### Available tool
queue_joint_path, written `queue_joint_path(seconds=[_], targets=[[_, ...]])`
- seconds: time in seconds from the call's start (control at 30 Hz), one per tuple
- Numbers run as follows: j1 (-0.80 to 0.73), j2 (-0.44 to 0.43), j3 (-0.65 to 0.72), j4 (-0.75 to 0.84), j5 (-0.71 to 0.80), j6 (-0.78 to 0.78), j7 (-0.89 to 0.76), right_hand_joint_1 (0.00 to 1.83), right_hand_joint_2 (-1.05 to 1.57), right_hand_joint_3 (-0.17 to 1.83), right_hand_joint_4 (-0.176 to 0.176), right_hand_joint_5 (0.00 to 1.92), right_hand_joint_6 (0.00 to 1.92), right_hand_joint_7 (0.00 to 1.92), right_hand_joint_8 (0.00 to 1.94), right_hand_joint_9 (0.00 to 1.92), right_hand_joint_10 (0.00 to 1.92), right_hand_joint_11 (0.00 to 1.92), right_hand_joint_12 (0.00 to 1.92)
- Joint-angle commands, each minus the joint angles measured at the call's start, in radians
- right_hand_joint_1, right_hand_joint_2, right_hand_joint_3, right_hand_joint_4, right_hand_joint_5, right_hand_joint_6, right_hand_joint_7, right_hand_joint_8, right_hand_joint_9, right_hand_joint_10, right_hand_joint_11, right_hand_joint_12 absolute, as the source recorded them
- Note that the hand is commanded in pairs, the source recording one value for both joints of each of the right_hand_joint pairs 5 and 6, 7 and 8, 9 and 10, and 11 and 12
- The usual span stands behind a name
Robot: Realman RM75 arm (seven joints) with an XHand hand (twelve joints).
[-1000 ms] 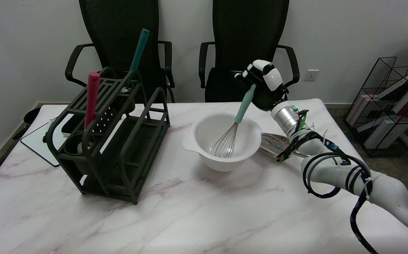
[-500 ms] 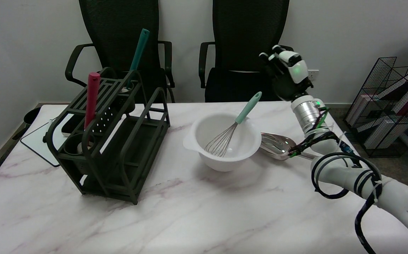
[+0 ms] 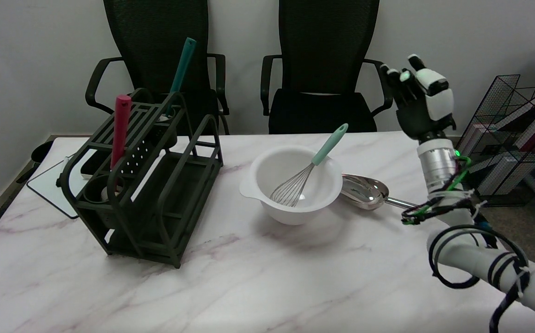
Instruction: Place the whisk into the mixing bowl.
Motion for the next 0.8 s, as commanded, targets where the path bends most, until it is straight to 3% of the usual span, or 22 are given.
queue_joint_path(seconds=[0.03, 0.27, 0.5, 0.8], targets=[[-0.394, -0.062, 0.121, -0.120, 0.012, 0.429, -0.132, 0.91, 0.74, 1.24, 0.000, 0.85, 0.85, 1.20, 1.20, 1.08, 1.08, 0.89, 0.89], [-0.515, -0.116, 0.019, -0.203, 0.017, 0.579, -0.278, 0.90, 0.71, 1.25, 0.000, 0.86, 0.86, 1.19, 1.19, 1.17, 1.17, 1.04, 1.04], [-0.570, -0.141, -0.031, -0.122, 0.141, 0.792, -0.282, 0.90, 0.69, 1.22, 0.000, 0.83, 0.83, 1.18, 1.18, 1.18, 1.18, 1.06, 1.06], [-0.581, -0.124, -0.035, -0.055, 0.200, 0.812, -0.275, 0.90, 0.64, 1.20, 0.000, 0.78, 0.78, 1.18, 1.18, 1.18, 1.18, 1.07, 1.07]])
